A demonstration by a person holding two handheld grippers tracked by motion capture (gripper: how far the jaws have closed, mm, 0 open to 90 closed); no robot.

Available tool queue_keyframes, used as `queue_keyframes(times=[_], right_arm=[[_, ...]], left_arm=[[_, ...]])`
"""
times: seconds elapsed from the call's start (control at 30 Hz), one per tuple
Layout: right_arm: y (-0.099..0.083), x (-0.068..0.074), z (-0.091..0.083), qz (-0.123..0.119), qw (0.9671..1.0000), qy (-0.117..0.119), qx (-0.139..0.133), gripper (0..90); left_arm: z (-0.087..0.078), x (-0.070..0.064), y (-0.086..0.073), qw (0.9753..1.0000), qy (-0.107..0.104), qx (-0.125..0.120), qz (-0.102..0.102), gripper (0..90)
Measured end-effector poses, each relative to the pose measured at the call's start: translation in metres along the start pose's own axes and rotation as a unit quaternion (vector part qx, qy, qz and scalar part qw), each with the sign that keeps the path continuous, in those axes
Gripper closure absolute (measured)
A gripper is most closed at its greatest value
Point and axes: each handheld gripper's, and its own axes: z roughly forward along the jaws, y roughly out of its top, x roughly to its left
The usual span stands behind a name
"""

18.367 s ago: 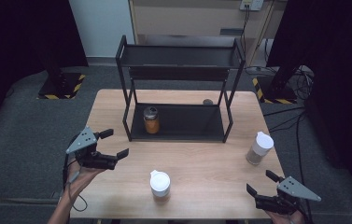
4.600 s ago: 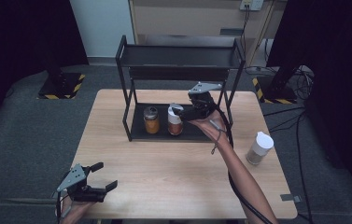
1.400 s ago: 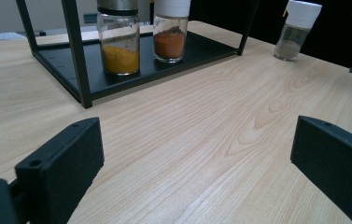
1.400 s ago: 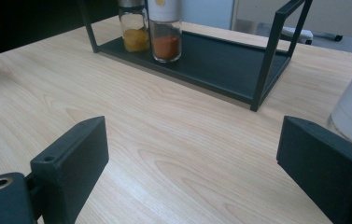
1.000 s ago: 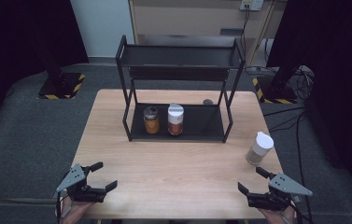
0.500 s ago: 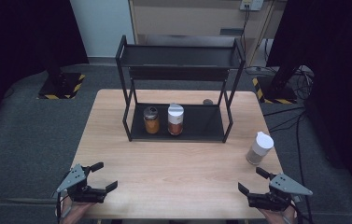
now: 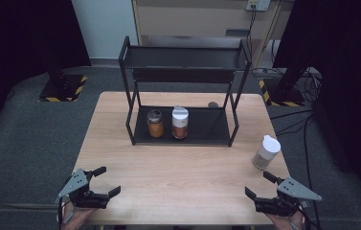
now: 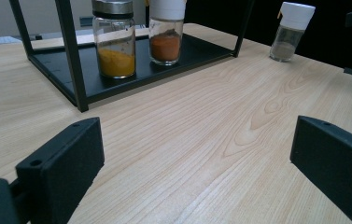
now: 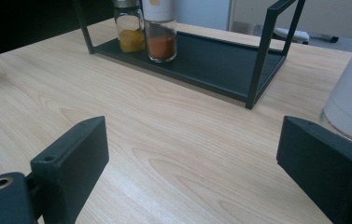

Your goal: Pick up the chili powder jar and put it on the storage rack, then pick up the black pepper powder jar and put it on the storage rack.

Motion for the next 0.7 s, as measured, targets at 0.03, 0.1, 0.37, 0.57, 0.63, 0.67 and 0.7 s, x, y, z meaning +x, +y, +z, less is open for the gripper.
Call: queue_keyframes(times=[0.03,0.1,0.37,0.57,0.63,0.67,0.7], right_arm=[[0.0,0.0,0.0,0.0,1.0,0.0,0.0,9.1],[0.0003,0.0,0.0004,0.0,1.0,0.0,0.001,9.2],[0.0002,0.0,-0.0001,0.002,1.0,0.001,0.002,9.1],[-0.0001,0.0004,-0.0009,0.001,1.0,-0.002,-0.002,8.9],[-0.0001,0.0009,-0.0013,0.002,1.0,-0.004,-0.002,8.8],[-0.0003,0.0011,-0.0015,0.001,1.0,-0.005,-0.003,8.7],[-0.0001,0.0015,-0.0021,0.001,1.0,-0.006,-0.004,8.6]], left_arm=[[0.0,0.0,0.0,1.0,0.0,0.0,0.0,1.9],[0.0,0.0002,-0.0001,1.0,0.0,0.0,0.0,1.9],[-0.0005,0.0003,-0.0006,1.0,0.0,-0.002,-0.003,1.8],[0.0001,0.0014,-0.0011,1.0,-0.001,-0.003,-0.004,1.9],[-0.0003,0.001,-0.001,1.0,-0.001,-0.003,-0.004,1.9],[-0.0004,0.0007,-0.0008,1.0,-0.001,-0.002,-0.004,1.9],[-0.0003,0.0007,-0.0007,1.0,-0.001,-0.002,-0.003,1.9]])
